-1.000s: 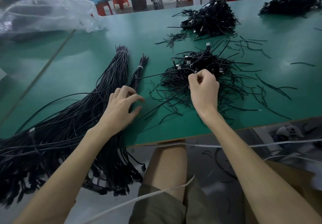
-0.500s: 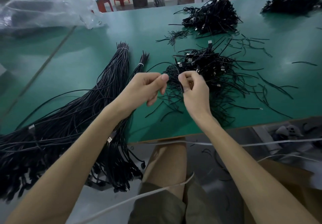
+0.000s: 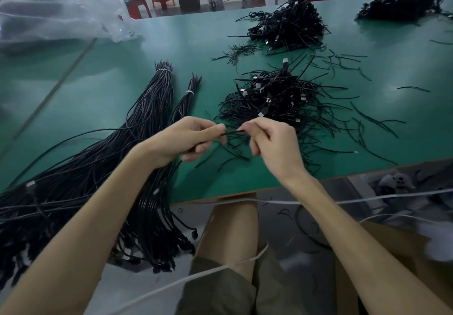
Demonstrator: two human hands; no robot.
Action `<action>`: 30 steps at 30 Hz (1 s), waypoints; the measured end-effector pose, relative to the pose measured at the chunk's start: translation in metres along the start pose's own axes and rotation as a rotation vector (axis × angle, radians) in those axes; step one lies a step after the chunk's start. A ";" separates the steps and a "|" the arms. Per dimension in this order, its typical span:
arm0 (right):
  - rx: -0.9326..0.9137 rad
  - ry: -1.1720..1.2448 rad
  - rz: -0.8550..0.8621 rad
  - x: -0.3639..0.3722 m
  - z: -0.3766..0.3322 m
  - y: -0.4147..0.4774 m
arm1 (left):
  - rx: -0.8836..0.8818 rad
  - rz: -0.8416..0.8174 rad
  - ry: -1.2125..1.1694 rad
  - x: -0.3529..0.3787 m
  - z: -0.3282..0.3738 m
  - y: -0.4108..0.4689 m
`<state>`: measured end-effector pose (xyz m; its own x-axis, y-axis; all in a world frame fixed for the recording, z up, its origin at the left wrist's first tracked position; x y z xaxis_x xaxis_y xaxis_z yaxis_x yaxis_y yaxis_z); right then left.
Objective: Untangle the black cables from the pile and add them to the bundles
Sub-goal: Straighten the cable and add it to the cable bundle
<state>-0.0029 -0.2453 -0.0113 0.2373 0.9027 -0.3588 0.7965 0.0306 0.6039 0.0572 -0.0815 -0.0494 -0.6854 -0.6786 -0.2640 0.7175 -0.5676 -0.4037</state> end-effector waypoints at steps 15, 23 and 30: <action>0.004 0.111 -0.101 0.014 0.002 -0.030 | 0.237 0.044 -1.101 -0.048 -0.008 -0.016; 0.037 0.063 -0.322 0.038 0.009 -0.049 | 0.297 -0.176 -1.363 -0.010 0.021 -0.028; 0.048 0.040 -0.200 0.013 0.010 -0.024 | 0.150 -0.480 0.169 0.070 0.023 -0.079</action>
<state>-0.0133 -0.2391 -0.0375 0.0502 0.8973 -0.4386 0.8512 0.1912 0.4888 -0.0446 -0.0954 -0.0160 -0.9427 -0.2487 -0.2225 0.3196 -0.8649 -0.3872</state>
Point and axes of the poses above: each hand's wrist, its own y-axis towards the middle knuckle, its own x-axis out of the palm, z = x × y, the point moved 10 cm from there along y, towards the middle knuckle, and after that the axes turned 15 degrees about -x, right-handed, at the moved point
